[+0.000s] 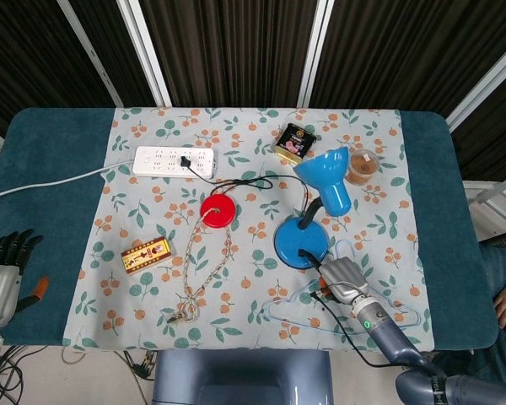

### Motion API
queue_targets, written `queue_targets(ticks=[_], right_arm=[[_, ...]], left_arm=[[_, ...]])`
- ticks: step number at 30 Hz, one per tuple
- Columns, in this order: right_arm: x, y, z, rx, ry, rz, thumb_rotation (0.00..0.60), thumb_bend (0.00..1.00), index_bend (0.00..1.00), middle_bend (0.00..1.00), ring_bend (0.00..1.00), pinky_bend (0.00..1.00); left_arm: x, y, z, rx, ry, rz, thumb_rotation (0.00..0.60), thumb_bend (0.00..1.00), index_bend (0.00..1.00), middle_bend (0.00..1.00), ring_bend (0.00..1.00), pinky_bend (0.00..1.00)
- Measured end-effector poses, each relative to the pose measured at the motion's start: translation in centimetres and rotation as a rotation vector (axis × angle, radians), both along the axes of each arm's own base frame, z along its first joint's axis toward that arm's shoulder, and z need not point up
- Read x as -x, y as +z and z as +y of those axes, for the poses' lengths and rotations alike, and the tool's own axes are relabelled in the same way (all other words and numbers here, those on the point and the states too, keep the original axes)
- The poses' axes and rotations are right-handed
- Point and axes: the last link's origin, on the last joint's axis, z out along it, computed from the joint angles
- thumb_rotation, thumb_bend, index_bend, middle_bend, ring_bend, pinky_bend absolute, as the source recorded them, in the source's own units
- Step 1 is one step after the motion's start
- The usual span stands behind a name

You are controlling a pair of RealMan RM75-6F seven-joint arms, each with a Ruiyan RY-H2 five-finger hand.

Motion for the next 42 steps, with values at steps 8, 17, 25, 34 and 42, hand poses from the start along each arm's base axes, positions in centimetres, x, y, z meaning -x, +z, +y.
queue_targets(ticks=[8,17,25,34,42], right_arm=[[-0.22,-0.15,-0.02,-0.001,0.003,-0.002,0.6,0.8,0.0,0.79,0.85,1.0],[-0.16,-0.3,-0.12,-0.005,0.0,0.013,0.6,0.8,0.0,0.79,0.85,1.0],[-0.18,-0.53,-0.19,-0.013,-0.003,0.028,0.6,0.8,0.0,0.79,0.85,1.0],[0.06,-0.66,-0.32,-0.031,-0.016,0.051,0.6,0.8,0.0,0.79,0.85,1.0],[0.08,-0.6,-0.91,-0.05,-0.031,0.074,0.6,0.8,0.0,0.79,0.85,1.0]], left_arm=[[0.0,0.03,0.01,-0.001,0.0,0.001,0.6,0.36,0.14,0.07,0.06,0.1],[0.01,0.06,0.04,-0.004,0.001,0.0,0.6,0.36,0.14,0.07,0.06,0.1],[0.02,0.09,0.06,-0.006,0.001,-0.001,0.6,0.36,0.14,0.07,0.06,0.1],[0.03,0.09,0.04,-0.005,0.001,-0.003,0.6,0.36,0.14,0.07,0.06,0.1],[0.02,0.12,0.04,-0.006,0.001,-0.005,0.6,0.36,0.14,0.07,0.06,0.1]])
